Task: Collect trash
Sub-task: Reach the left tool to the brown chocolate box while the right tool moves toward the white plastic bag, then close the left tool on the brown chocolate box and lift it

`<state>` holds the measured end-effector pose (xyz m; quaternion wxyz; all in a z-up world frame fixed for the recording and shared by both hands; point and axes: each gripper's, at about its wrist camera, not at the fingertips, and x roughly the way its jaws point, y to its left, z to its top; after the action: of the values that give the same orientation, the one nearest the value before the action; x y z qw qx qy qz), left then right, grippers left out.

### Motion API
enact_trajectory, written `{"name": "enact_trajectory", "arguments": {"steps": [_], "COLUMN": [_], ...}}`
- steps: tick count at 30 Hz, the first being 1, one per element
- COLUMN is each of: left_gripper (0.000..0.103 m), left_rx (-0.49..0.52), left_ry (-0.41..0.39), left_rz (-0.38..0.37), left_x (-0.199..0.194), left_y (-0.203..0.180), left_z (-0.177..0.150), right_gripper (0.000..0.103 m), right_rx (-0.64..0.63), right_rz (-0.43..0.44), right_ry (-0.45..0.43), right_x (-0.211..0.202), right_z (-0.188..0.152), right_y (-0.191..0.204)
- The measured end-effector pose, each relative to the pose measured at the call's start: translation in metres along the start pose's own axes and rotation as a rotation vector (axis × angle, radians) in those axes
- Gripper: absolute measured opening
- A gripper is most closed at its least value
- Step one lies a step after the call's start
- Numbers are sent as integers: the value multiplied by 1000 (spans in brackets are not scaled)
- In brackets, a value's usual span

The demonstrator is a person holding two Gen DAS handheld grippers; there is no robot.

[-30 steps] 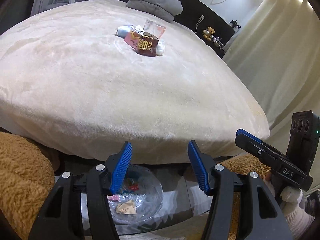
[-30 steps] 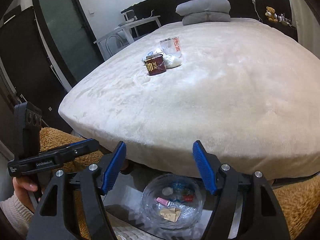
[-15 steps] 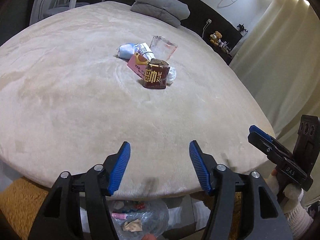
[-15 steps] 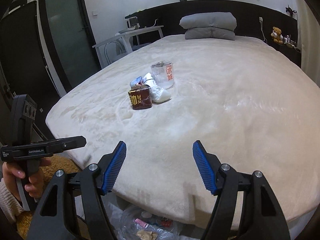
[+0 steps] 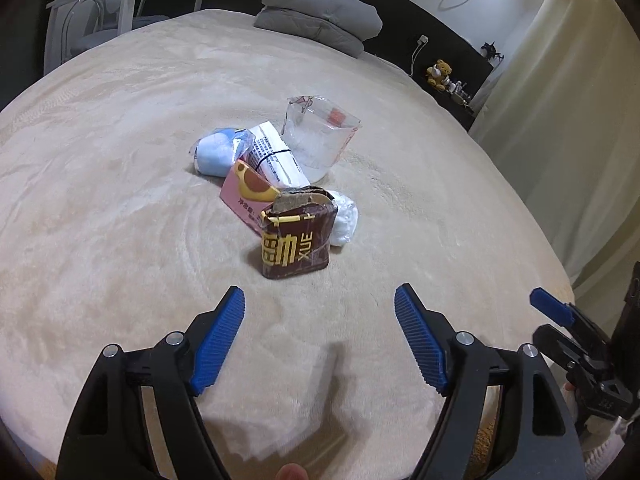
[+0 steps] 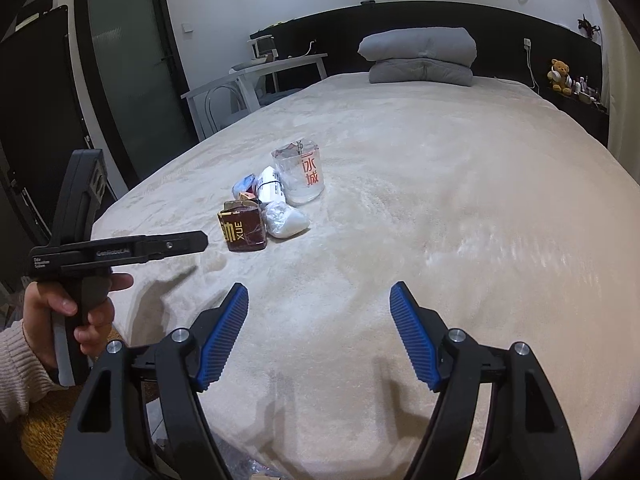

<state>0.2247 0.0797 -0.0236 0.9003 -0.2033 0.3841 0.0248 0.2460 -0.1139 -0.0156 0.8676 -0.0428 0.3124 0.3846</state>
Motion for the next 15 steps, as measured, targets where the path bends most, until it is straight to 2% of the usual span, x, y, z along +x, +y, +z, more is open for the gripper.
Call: {"name": "enact_trajectory", "arguments": {"steps": [5, 15], "left_gripper": [76, 76], "left_rx": [16, 38], "left_ry": [9, 33], "left_rz": [91, 172], "left_x": [30, 69], "left_y": [-6, -7], "left_z": [15, 26], "right_gripper": [73, 73], "right_rx": [-8, 110], "right_rz": [6, 92], "right_ry": [-4, 43], "right_x": [7, 18], "right_z": [9, 16], "right_y": [-8, -33]}}
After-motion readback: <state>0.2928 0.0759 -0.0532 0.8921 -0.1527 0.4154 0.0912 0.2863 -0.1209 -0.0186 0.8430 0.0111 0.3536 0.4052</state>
